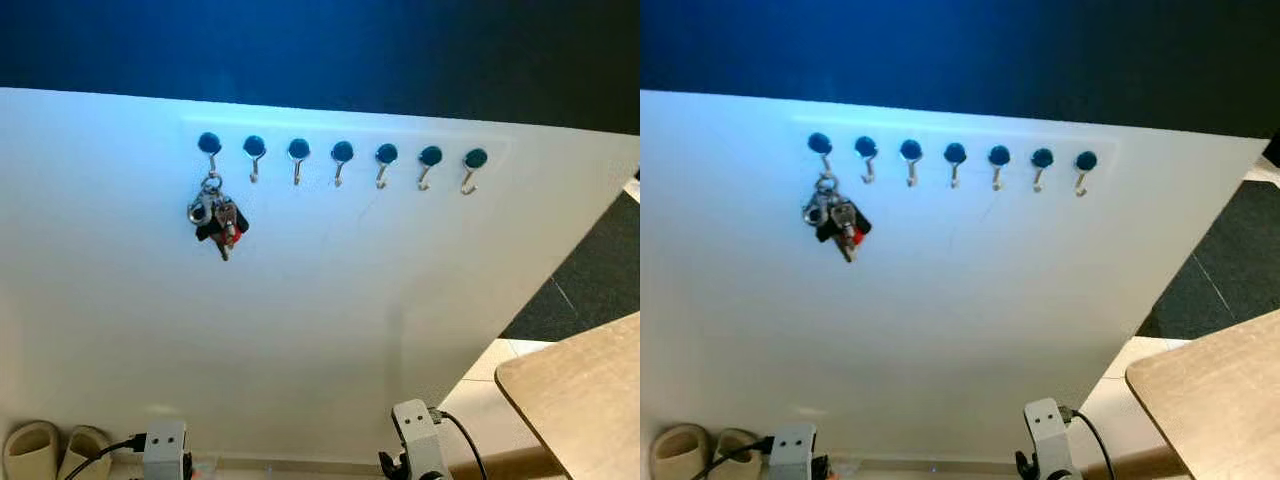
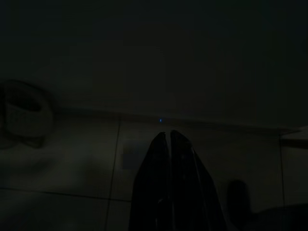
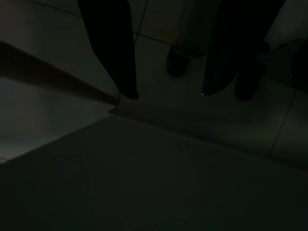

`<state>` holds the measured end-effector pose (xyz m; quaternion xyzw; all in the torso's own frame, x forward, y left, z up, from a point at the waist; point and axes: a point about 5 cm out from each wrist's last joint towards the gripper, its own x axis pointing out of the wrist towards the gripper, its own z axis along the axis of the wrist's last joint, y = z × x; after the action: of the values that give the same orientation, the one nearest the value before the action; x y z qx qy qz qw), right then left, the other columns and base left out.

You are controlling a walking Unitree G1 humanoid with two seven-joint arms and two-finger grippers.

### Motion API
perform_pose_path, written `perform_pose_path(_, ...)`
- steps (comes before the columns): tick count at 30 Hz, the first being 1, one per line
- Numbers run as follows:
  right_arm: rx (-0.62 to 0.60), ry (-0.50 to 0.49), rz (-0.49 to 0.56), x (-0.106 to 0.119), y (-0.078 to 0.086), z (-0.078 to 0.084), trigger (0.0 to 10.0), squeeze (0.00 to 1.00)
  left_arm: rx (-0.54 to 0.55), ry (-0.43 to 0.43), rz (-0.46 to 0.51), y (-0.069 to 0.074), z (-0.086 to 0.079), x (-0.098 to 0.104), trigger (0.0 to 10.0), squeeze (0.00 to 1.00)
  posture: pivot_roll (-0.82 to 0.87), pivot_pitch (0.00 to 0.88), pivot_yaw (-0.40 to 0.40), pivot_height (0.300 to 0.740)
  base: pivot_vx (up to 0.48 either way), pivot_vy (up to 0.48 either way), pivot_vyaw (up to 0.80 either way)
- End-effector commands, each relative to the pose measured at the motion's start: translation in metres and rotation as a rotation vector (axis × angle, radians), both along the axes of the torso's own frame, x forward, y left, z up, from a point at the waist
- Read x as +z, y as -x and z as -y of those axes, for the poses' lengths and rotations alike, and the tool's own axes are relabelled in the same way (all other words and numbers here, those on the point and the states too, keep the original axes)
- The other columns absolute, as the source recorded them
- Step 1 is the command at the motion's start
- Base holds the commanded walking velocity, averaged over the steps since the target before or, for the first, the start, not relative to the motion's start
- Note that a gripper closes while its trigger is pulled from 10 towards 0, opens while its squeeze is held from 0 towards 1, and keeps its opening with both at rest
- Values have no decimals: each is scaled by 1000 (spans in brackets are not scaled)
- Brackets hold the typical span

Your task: Hang keys on a hook

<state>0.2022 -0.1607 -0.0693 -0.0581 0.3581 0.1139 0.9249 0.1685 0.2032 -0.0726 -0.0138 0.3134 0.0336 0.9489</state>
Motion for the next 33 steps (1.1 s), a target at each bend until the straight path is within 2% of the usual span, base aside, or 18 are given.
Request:
perform_pose_path(1, -22, -3, -9, -2, 3, 2, 10000, 0, -6, 8, -19, 4, 2, -3, 10000, 0, 77, 42, -55, 740, -270, 0, 0)
perform_pose_path(33, -28, -11, -7, -1, 2, 0, 10000, 0, -3, 10, -18, 2, 1, -2, 10000, 0, 85, 46, -49, 740, -268, 0, 0)
